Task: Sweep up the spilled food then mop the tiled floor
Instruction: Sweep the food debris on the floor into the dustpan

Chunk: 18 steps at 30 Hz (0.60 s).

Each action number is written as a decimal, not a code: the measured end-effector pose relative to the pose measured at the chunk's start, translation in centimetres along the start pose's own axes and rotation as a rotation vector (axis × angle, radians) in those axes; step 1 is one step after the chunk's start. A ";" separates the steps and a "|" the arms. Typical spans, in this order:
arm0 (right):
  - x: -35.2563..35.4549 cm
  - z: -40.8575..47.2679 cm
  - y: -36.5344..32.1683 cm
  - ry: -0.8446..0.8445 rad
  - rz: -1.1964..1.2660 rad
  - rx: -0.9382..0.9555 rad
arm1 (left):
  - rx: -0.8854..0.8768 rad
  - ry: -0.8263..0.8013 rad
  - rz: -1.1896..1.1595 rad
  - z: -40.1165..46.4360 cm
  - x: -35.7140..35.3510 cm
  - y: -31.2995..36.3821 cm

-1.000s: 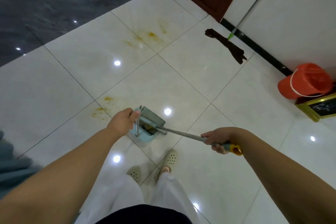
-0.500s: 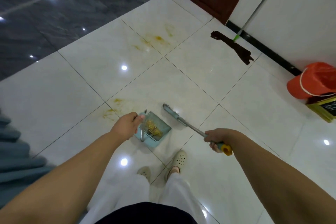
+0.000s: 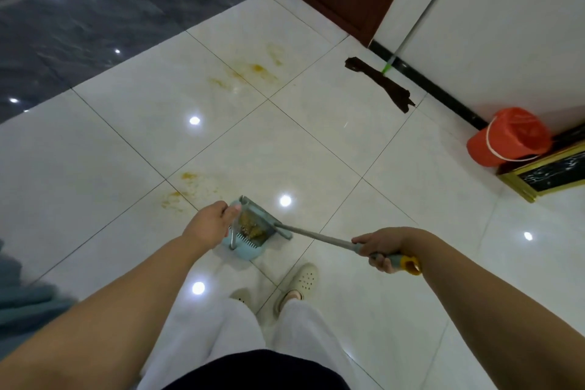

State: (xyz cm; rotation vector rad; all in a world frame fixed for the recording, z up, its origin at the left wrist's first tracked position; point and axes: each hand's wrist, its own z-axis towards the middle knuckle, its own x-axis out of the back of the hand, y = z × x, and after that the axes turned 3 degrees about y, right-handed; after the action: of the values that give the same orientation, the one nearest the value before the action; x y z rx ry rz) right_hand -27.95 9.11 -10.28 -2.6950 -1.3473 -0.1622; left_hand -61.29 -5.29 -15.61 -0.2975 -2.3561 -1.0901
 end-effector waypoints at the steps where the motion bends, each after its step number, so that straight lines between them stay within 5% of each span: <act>1: -0.2 0.0 0.1 0.011 0.021 0.004 | 0.014 -0.006 -0.007 -0.2 -0.1 0.1; 18: 1.1 3.7 -1.6 0.138 0.235 0.164 | 0.199 0.205 -0.080 -6.8 -5.0 0.9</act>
State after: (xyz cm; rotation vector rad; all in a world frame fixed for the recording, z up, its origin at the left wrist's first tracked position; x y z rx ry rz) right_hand -28.36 11.53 -13.66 -2.6223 -0.9537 -0.2008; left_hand -54.21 -9.73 -14.10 -0.0181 -2.2836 -0.8671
